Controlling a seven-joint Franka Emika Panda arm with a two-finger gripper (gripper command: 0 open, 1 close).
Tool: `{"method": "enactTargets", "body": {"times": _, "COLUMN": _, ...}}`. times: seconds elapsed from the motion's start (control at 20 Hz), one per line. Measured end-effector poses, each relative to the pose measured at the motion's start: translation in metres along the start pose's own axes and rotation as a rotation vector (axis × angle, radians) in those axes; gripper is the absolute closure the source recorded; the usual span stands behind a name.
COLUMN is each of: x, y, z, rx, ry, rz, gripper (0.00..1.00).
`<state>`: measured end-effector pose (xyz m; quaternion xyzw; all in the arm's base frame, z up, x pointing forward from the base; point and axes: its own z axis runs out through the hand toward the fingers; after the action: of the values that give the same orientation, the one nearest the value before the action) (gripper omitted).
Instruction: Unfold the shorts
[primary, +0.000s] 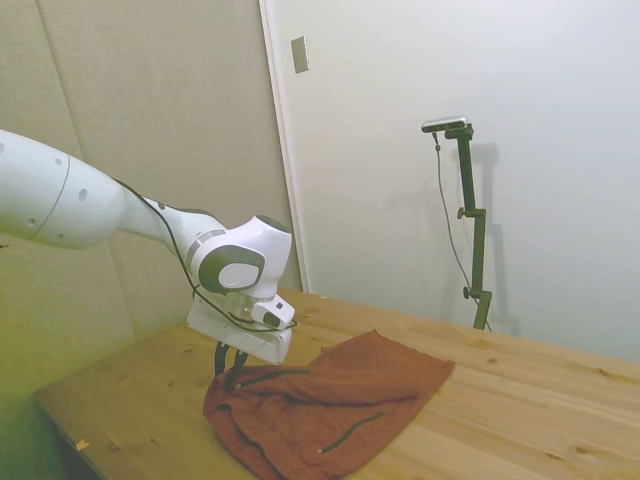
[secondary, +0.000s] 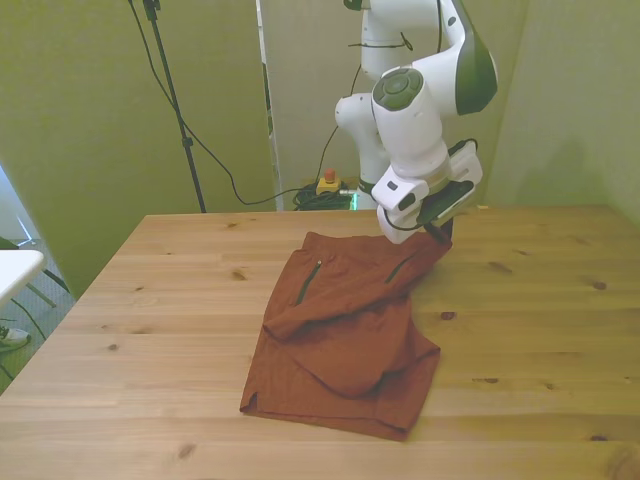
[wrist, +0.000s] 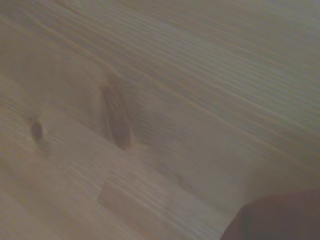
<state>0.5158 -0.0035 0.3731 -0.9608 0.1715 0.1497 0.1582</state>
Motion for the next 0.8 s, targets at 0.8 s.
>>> {"method": "enactTargets", "body": {"times": 0.8, "x": 0.084, "y": 0.139, "z": -0.143, "rx": 0.132, "ry": 0.366, "rz": 0.462, "gripper": 0.0}}
